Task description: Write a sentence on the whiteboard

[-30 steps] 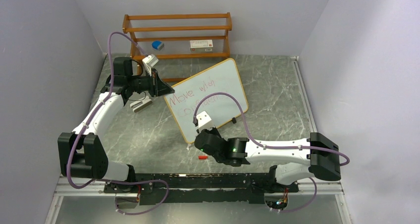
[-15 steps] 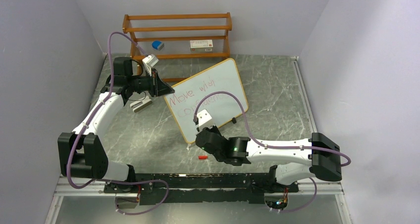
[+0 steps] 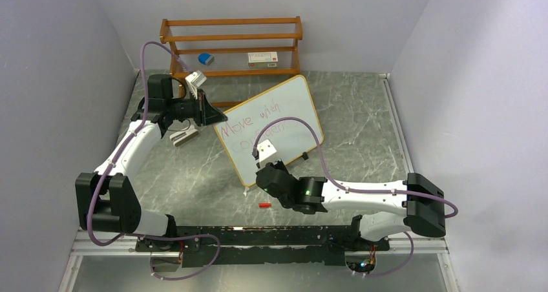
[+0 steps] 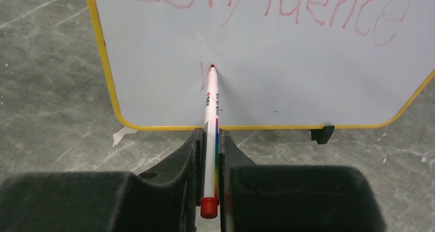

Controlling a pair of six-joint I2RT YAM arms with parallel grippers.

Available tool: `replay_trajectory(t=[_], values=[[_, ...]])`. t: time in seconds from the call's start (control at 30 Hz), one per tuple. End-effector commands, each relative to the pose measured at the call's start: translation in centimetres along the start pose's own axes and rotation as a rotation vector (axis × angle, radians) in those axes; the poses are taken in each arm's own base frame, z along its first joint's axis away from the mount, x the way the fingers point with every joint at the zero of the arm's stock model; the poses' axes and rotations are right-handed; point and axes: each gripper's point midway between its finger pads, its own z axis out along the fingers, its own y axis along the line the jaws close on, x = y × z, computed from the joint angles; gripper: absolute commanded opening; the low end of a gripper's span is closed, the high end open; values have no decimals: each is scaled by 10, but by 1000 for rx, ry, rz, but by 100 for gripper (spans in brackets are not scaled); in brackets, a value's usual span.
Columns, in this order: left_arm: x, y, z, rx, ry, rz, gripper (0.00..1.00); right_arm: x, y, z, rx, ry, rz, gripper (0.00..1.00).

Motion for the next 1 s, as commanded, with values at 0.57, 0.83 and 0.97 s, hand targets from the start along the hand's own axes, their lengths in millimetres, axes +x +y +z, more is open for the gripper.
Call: replay_trajectory(t=[0.57, 0.83, 0.97], values=[[5, 15, 0, -72, 19, 43, 5, 22, -17, 3, 36, 74, 43, 0], [5, 15, 0, -71, 17, 43, 5, 34, -13, 2, 17, 109, 47, 0], [5, 15, 0, -72, 17, 44, 5, 29, -16, 0, 26, 95, 54, 0]])
